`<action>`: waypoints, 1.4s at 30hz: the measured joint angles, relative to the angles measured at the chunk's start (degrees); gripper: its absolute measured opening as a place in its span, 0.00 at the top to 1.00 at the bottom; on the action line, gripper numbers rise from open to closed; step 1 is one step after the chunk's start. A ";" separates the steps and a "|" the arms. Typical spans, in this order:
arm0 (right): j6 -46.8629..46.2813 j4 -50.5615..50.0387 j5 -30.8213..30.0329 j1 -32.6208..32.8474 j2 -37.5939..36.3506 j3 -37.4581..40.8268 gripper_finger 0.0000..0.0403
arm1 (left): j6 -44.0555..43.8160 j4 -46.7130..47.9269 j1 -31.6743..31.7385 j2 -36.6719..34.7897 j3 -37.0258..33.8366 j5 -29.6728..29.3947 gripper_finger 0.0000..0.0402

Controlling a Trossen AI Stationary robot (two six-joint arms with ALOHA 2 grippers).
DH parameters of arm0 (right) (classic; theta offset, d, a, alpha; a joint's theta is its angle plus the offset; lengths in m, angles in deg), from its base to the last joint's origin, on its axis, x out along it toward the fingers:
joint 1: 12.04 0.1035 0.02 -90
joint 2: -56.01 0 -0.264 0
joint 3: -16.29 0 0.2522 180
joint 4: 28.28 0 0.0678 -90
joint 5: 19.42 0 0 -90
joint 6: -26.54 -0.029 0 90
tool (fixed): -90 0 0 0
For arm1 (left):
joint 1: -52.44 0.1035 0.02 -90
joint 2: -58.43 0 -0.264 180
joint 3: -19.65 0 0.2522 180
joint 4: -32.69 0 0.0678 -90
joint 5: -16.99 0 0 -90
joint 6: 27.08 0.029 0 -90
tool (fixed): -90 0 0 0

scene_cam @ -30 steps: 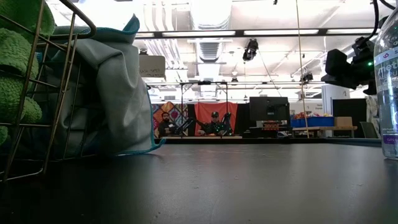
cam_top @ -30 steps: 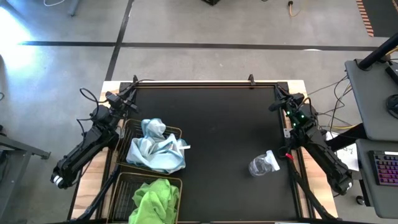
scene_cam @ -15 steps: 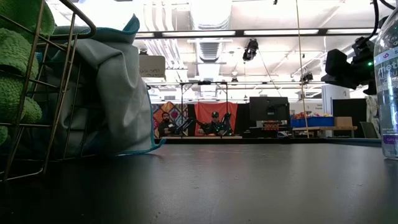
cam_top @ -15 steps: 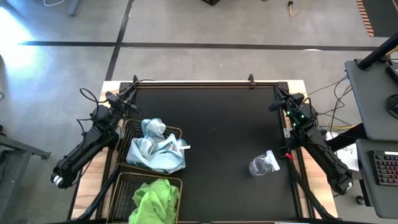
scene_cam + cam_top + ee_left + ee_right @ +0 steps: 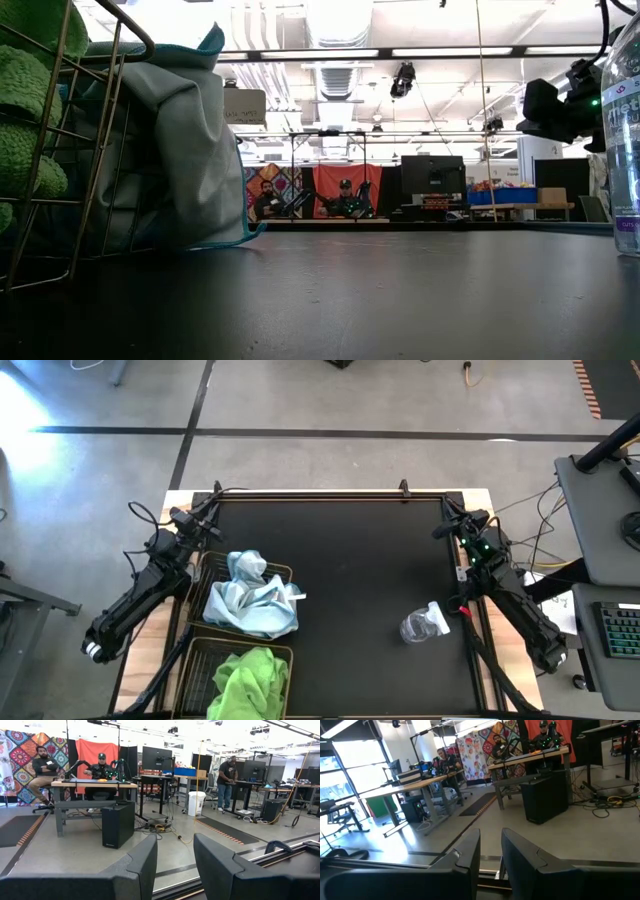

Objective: Sort microfiber towel by color & place in baskets
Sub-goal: Return to Home Position

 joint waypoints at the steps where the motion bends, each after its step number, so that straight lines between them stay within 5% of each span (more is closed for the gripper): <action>1: 0.00 0.01 0.02 0.00 0.00 0.00 0.82 | 0.00 0.00 0.01 0.00 0.00 -0.01 0.72; 12: 0.00 0.01 0.05 4.67 3.03 0.01 0.82 | 0.00 -0.02 0.00 0.00 0.00 0.00 0.72; 42: 0.00 0.01 0.04 4.68 3.41 0.02 0.82 | 0.00 -0.02 0.01 0.00 0.00 0.01 0.72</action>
